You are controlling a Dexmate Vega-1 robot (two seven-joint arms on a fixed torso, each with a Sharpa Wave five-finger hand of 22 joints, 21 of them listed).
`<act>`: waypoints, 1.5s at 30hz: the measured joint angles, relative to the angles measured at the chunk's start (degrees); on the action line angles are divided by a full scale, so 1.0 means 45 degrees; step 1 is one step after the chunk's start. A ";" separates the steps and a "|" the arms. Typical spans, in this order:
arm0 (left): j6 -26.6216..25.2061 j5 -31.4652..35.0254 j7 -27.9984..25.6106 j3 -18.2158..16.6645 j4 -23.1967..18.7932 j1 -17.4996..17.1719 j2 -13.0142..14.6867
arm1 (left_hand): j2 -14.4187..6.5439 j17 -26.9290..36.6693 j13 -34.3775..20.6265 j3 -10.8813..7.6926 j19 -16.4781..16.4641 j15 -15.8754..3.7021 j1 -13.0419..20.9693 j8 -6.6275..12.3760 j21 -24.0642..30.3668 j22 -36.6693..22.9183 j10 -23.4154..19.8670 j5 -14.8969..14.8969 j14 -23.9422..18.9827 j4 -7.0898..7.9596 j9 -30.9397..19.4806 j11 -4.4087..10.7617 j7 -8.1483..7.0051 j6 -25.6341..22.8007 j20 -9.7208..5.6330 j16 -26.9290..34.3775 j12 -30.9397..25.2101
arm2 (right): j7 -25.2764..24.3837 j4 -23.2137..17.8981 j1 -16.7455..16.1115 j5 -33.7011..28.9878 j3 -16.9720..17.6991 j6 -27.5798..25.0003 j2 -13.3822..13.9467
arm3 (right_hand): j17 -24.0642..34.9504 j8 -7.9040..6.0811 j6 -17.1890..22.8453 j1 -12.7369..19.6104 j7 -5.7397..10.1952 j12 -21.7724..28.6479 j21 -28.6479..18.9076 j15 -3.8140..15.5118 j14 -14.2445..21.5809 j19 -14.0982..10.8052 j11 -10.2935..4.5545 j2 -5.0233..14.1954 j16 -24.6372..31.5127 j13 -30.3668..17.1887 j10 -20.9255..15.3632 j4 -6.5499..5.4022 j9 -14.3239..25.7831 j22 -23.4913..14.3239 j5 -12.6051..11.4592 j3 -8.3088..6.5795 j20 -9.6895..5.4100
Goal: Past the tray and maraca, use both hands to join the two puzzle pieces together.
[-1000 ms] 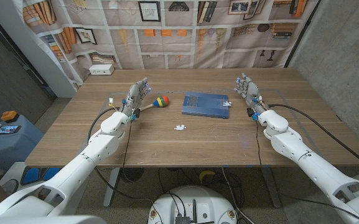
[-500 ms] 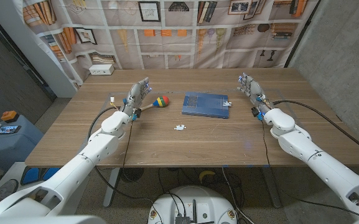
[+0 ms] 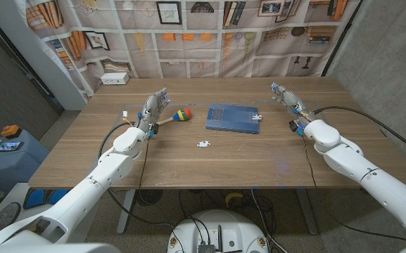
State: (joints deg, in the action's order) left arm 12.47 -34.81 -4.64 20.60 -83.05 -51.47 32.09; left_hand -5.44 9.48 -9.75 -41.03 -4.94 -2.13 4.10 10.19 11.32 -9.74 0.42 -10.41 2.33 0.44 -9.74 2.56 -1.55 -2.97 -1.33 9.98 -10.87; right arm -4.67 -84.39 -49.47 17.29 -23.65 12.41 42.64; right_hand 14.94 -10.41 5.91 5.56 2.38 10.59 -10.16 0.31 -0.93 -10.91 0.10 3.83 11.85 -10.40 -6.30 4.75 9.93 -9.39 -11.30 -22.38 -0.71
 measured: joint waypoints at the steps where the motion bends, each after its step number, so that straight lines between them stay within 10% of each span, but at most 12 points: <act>1: 0.0009 -0.0043 0.0003 -0.0019 -0.0021 -0.0025 0.0001 | 0.0000 0.0000 0.0000 0.0000 0.0000 0.0027 0.0000 0.0000 0.0000 0.0000 0.0000 0.0000 -0.0030 0.0000 0.0000 0.0000 -0.0004 -0.0005 0.0000 0.0000 0.0000 | -0.0038 -0.0121 -0.0006 -0.0164 -0.0033 -0.0072 0.0123 | -0.0011 0.0000 -0.0032 0.0010 0.0031 -0.0004 0.0000 -0.0049 -0.0049 0.0051 0.0009 -0.0011 -0.0028 0.0000 0.0009 0.0038 0.0019 0.0010 0.0000 -0.0038 0.0042; 22: -0.0301 -0.0425 -0.0381 -0.0417 -0.0749 -0.0634 0.0313 | 0.0000 -0.0002 0.0002 -0.0001 -0.0136 0.0072 0.0000 0.0091 0.0000 0.0001 -0.0276 0.0000 -0.0208 0.0000 0.0001 -0.0001 0.0049 -0.0369 0.0036 0.0050 -0.0002 | -0.0150 -0.1982 0.0111 -0.3098 -0.0595 -0.2276 0.1798 | -0.0364 0.0000 -0.0528 0.1390 0.0432 -0.0099 -0.0001 -0.0296 -0.0614 0.0640 -0.0157 -0.0743 -0.0188 -0.0032 0.1070 0.1181 0.0079 0.0012 0.0111 -0.0233 0.0323; 40: -0.0320 -0.0401 -0.0894 -0.0606 -0.1114 -0.1118 0.0386 | 0.0000 -0.0003 0.0002 -0.0040 -0.0228 0.0020 0.0000 0.0090 -0.0001 0.0002 -0.0274 0.0000 -0.0339 -0.0038 0.0002 -0.0001 0.0116 -0.0434 0.0045 0.0050 -0.0086 | 0.1242 -0.3786 0.0780 -0.4852 -0.1165 -0.4836 0.2994 | -0.0481 -0.0238 -0.0775 0.3187 0.0680 -0.0043 0.0000 -0.1235 -0.1000 0.1101 -0.0114 -0.1241 -0.0084 -0.0151 0.1520 0.1331 0.0198 -0.0021 0.0206 -0.0638 0.1465; 45: -0.0320 -0.0390 -0.0992 -0.0636 -0.1199 -0.1242 0.0386 | 0.0000 -0.0004 0.0002 -0.0080 -0.0228 0.0087 0.0000 0.0090 0.0000 0.0002 -0.0274 0.0000 -0.0406 0.0004 0.0002 -0.0001 0.0116 -0.0434 0.0044 0.0049 -0.0086 | 0.1737 -0.4042 0.0926 -0.5318 -0.1275 -0.5431 0.3172 | -0.0480 -0.0499 -0.0526 0.3909 0.0634 0.0010 0.0067 -0.1392 -0.1298 0.2016 -0.0095 -0.1364 -0.0084 -0.0150 0.1679 0.1314 0.0197 -0.0020 0.0147 -0.0864 0.1545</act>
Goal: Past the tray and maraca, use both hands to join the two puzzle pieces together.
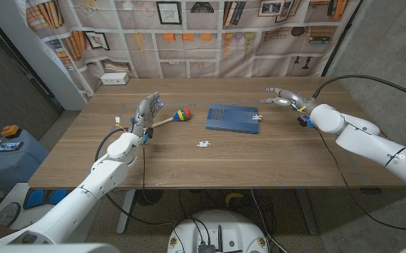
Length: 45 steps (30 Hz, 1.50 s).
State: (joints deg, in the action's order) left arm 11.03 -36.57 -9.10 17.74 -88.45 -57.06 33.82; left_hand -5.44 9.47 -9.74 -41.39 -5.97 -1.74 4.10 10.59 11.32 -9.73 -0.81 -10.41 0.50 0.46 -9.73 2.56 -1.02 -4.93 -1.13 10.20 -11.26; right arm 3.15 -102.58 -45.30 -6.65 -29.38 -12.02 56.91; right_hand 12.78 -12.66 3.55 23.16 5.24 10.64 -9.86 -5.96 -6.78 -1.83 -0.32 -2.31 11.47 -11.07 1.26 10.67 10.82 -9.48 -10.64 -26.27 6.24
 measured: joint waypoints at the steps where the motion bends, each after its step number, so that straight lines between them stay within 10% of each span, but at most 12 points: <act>1: -0.0001 0.0005 -0.0038 -0.0006 -0.0011 -0.0014 0.0000 | 0.0000 0.0000 0.0000 0.0000 0.0000 0.0000 0.0000 0.0000 0.0000 0.0000 0.0000 0.0000 0.0000 0.0000 0.0000 0.0000 0.0000 0.0000 0.0000 0.0000 0.0000 | 0.0064 -0.0167 0.0098 -0.0067 -0.0081 -0.0076 0.0089 | 0.0000 -0.0022 0.0069 0.0006 0.0005 0.0000 0.0075 -0.0018 -0.0024 0.0217 0.0052 -0.0003 0.0000 0.0000 0.0051 0.0000 0.0000 0.0000 0.0000 0.0000 0.0017; 25: -0.0153 0.0000 -0.0556 -0.0237 -0.0622 -0.0609 0.0127 | 0.0000 -0.0001 0.0001 -0.0085 -0.0092 -0.0021 0.0000 -0.0001 0.0000 0.0001 -0.0115 0.0000 -0.0251 0.0021 0.0000 -0.0022 0.0000 0.0001 0.0092 0.0000 0.0000 | 0.2853 -0.0908 0.1765 -0.2805 -0.1414 -0.1569 0.0409 | 0.0003 -0.0391 0.0986 0.1443 0.0136 -0.0061 -0.0029 -0.0628 -0.0699 0.1054 0.0818 -0.0473 -0.0053 -0.0059 0.1156 -0.0072 0.0057 0.0002 -0.0296 -0.0353 0.0252; 45: -0.0331 -0.0091 -0.0567 -0.0313 -0.0680 -0.0666 0.0237 | -0.0034 -0.0001 0.0001 -0.0117 -0.0091 0.0024 -0.0034 -0.0001 0.0000 0.0001 -0.0228 0.0000 -0.0295 0.0053 0.0001 -0.0047 0.0000 0.0002 0.0092 0.0000 0.0000 | 0.5890 -0.0823 0.3455 -0.5562 -0.2928 -0.2733 -0.0413 | 0.0004 -0.0015 0.0046 0.1933 -0.0251 -0.0108 -0.0217 -0.1023 -0.0698 0.0793 0.1210 -0.0757 -0.0052 -0.0058 0.1932 -0.0095 0.0205 0.0004 -0.0464 -0.0445 0.0366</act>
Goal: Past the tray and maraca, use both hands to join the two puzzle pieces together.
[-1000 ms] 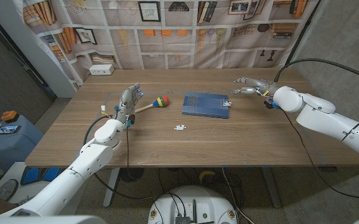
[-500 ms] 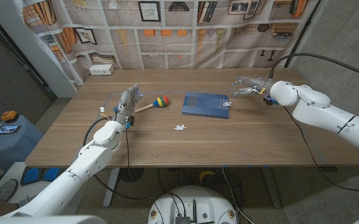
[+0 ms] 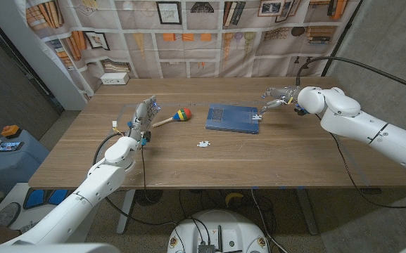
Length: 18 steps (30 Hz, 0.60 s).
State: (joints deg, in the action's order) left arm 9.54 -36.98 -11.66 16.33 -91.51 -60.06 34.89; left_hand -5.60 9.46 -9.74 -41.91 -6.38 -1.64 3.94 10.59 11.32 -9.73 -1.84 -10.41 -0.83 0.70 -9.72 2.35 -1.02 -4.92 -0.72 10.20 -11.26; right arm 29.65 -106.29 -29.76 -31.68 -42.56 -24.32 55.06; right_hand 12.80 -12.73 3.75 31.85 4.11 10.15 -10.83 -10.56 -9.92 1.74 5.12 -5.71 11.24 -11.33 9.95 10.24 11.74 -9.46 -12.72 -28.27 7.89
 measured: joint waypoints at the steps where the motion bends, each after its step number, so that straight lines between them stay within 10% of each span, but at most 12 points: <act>1: -0.0021 -0.0004 0.0000 -0.0005 -0.0014 0.0000 0.0011 | 0.0000 0.0000 0.0000 0.0000 0.0000 0.0000 0.0000 0.0000 0.0000 0.0000 0.0000 0.0000 0.0000 0.0000 0.0000 0.0000 0.0000 0.0000 0.0000 0.0000 0.0000 | 0.0071 0.0019 0.0021 -0.0078 -0.0016 -0.0020 -0.0015 | 0.0000 0.0000 0.0000 0.0002 0.0000 0.0000 0.0000 0.0000 0.0000 0.0000 0.0000 -0.0001 0.0000 0.0000 0.0000 -0.0011 0.0026 0.0000 0.0000 -0.0012 0.0000; 18: -0.0274 -0.0058 -0.0146 -0.0057 -0.0225 -0.0151 0.0128 | 0.0071 0.0000 0.0001 -0.0052 -0.0067 -0.0048 -0.0070 0.0000 0.0000 0.0000 0.0002 0.0000 -0.0047 0.0052 0.0000 0.0000 -0.0070 -0.0070 0.0067 0.0000 0.0000 | 0.1159 0.0376 0.0540 -0.1680 -0.0715 -0.0506 -0.0682 | 0.0001 -0.0669 0.0964 0.0853 0.0230 0.0244 -0.0096 0.0001 0.0000 -0.0568 0.0048 -0.0018 0.0152 -0.0060 -0.0051 0.0042 0.0265 0.0001 -0.0240 -0.0171 -0.0025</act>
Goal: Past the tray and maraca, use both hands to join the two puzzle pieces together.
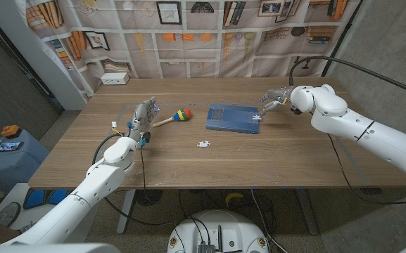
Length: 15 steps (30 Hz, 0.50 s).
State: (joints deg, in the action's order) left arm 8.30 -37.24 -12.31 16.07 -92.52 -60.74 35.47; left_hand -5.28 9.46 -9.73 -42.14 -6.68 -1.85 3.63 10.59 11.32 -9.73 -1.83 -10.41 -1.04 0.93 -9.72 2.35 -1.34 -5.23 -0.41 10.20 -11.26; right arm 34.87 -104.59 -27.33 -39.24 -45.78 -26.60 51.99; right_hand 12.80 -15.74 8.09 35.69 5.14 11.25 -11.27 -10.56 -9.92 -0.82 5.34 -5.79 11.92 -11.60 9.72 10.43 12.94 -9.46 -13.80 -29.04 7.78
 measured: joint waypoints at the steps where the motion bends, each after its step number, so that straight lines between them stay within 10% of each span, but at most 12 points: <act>1: -0.0013 -0.0001 -0.0010 -0.0001 -0.0013 -0.0009 0.0005 | 0.0000 0.0000 0.0000 0.0000 -0.0001 0.0000 0.0000 0.0000 0.0000 0.0000 0.0000 0.0000 0.0000 0.0000 0.0000 0.0000 0.0000 0.0000 0.0001 0.0000 0.0000 | 0.0030 0.0024 0.0009 -0.0058 -0.0023 -0.0012 -0.0029 | -0.0001 -0.0029 0.0001 0.0000 -0.0005 0.0000 0.0000 0.0000 0.0000 0.0000 0.0000 0.0000 0.0000 0.0000 0.0000 0.0000 0.0000 0.0000 0.0000 0.0000 0.0000; 15: -0.0185 -0.0005 -0.0135 -0.0006 -0.0200 -0.0119 0.0072 | -0.0001 0.0000 0.0000 -0.0092 0.0000 0.0001 0.0001 0.0000 0.0000 0.0000 -0.0052 0.0000 0.0001 -0.0014 0.0000 0.0052 0.0000 0.0001 0.0000 0.0000 0.0000 | 0.0472 0.0538 0.0151 -0.0708 -0.0388 -0.0104 -0.0465 | 0.0000 -0.0321 0.0376 0.0350 0.0127 0.0050 0.0000 -0.0046 -0.0047 -0.0265 -0.0002 -0.0185 0.0000 0.0001 0.0001 0.0000 0.0119 0.0000 -0.0088 -0.0105 0.0084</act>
State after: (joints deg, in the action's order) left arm 7.47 -37.26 -12.92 16.05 -93.42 -61.27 35.79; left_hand -5.28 9.46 -9.73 -42.56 -6.68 -1.85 3.63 10.59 11.32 -9.73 -2.06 -10.40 -1.04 0.87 -9.73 2.58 -1.34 -5.23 -0.41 10.20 -11.26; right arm 36.99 -102.17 -26.65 -42.42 -47.53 -27.07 49.89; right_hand 12.80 -17.18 9.78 37.27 5.71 11.48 -11.27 -10.77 -10.13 -2.01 5.33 -6.62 11.92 -11.60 9.73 10.43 13.47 -9.46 -14.20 -29.52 8.16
